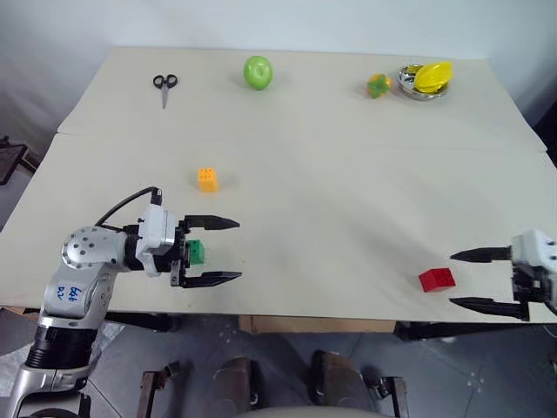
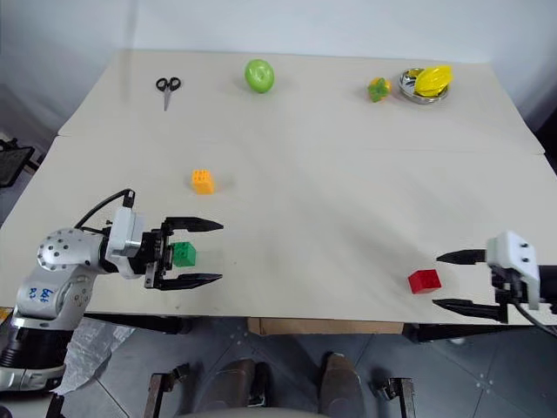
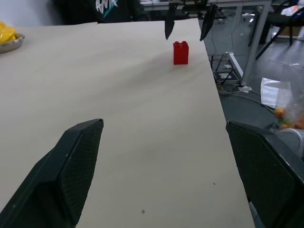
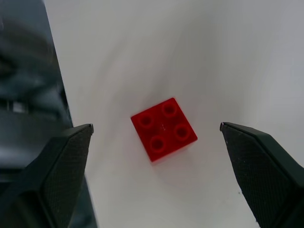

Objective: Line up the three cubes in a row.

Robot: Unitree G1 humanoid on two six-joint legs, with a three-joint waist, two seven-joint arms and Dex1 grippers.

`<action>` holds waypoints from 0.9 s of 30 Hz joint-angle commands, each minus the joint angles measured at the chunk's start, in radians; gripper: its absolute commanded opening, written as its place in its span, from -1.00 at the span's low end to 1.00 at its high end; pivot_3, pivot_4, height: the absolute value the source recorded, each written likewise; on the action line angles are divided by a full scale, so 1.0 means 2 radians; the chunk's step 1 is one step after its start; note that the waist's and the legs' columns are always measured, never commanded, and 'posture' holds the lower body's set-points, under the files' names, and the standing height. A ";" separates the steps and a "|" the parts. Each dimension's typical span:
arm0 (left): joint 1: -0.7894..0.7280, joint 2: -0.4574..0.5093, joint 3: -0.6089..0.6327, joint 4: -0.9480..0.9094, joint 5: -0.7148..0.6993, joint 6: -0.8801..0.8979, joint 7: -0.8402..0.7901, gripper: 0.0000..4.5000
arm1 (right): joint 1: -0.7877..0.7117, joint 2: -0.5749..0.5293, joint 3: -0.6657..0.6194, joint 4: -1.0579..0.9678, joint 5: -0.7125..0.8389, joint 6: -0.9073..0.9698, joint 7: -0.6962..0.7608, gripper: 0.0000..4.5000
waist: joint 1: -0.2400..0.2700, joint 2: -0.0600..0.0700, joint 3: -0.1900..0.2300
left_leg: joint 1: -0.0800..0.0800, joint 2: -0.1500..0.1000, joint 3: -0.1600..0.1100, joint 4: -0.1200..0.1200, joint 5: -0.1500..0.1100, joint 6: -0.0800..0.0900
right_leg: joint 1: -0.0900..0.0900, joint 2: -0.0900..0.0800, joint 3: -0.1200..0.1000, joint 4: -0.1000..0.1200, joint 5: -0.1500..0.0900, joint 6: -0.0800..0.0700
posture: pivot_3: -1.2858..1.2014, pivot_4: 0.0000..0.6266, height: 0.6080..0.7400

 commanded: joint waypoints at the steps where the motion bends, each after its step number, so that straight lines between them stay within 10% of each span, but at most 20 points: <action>1: -0.001 -0.006 0.000 -0.018 0.006 -0.011 0.008 0.94 | -0.027 -0.010 0.031 0.025 -0.040 -0.037 0.015 1.00 | 0.004 0.000 0.000 | 0.000 0.000 0.000 0.000 0.000 0.000 | 0.000 0.000 0.000 0.000 0.000 0.000 | 0.03 -0.52 1.00; 7: -0.012 -0.013 -0.009 -0.019 0.014 -0.013 0.009 0.94 | -0.110 0.023 0.086 0.101 -0.085 -0.091 0.012 1.00 | 0.000 0.000 0.000 | 0.000 0.000 0.000 0.000 0.000 0.000 | 0.000 0.000 0.000 0.000 0.000 0.000 | 0.03 -0.52 1.00; 17: -0.015 -0.011 -0.005 -0.011 0.021 -0.025 0.015 1.00 | -0.127 0.035 0.102 0.093 -0.041 -0.092 0.055 -0.32 | 0.000 0.000 0.000 | 0.000 0.000 0.000 0.000 0.000 0.000 | 0.000 0.001 0.000 0.000 0.000 0.000 | 0.03 -0.52 1.00; 27: 0.001 0.007 0.029 0.022 0.019 -0.029 0.018 1.00 | -0.299 0.134 0.195 -0.036 -0.056 0.164 -0.033 -0.33 | -0.013 0.001 0.000 | 0.000 0.003 0.000 0.000 0.000 -0.002 | -0.001 0.003 0.000 0.000 0.000 -0.001 | 0.03 -0.52 1.00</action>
